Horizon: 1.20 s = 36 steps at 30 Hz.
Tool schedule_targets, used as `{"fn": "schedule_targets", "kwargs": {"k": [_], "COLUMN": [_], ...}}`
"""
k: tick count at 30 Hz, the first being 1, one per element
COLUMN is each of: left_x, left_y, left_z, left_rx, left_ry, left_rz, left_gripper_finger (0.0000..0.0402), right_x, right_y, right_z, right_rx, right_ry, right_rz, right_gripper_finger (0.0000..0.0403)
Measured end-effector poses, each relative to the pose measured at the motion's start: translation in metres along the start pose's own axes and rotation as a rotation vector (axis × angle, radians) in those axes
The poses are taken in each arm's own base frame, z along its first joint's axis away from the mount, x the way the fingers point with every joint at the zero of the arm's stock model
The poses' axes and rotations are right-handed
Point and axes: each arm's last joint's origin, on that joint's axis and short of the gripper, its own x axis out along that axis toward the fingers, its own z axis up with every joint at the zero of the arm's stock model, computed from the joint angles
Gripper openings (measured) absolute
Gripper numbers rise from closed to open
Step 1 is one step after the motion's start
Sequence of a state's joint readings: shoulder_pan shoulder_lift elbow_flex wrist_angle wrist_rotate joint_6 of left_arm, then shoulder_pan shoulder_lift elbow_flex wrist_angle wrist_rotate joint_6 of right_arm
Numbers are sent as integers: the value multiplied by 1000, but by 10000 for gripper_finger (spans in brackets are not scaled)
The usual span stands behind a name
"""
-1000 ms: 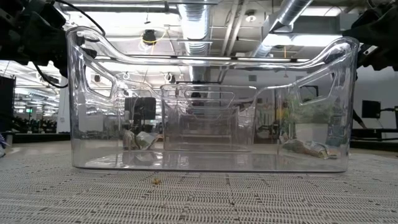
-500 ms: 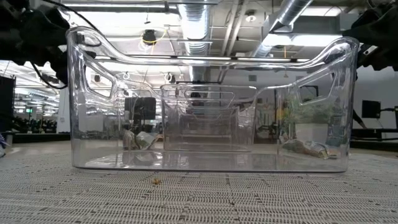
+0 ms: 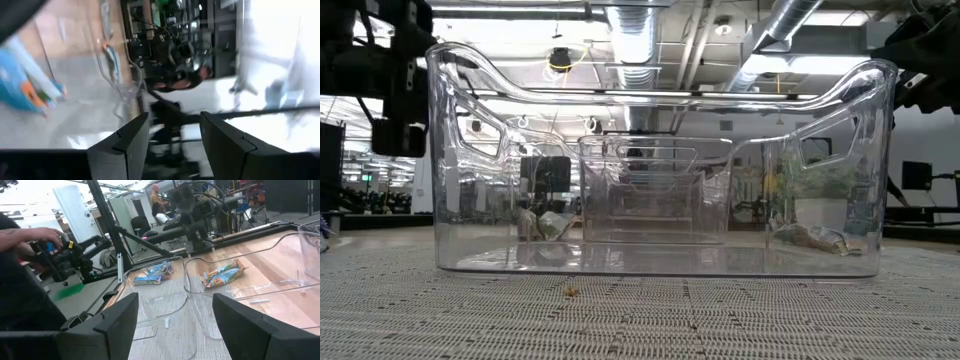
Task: Pick and place Granola Bars by type
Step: Put the yellow granola bar into the top transparent bin
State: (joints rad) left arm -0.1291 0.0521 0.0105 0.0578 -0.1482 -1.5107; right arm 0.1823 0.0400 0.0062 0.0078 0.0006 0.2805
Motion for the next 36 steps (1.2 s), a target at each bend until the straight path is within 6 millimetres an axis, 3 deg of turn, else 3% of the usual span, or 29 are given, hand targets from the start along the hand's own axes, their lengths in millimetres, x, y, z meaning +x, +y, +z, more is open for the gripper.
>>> {"fn": "schedule_targets", "kwargs": {"k": [5,11,19,27,36], "left_x": [0,-3,-2,40,93], "left_y": [-2,-16,-44,-62,-39], "left_z": [0,4,6,1,-7], "left_rx": [-71,-21,159,315,393], "left_ry": [-2,-77,-62,-18,41], "left_rz": [-9,-11,333,647,924], "left_gripper_finger": [168,168,168,168,168], "right_x": [0,0,0,0,0], "right_y": [0,0,0,0,0], "right_z": [0,0,0,0,0], "right_rx": [0,0,0,0,0], "right_ry": [0,0,0,1,0], "right_rz": [0,0,0,0,0], "right_gripper_finger": [249,249,249,249,249]}}
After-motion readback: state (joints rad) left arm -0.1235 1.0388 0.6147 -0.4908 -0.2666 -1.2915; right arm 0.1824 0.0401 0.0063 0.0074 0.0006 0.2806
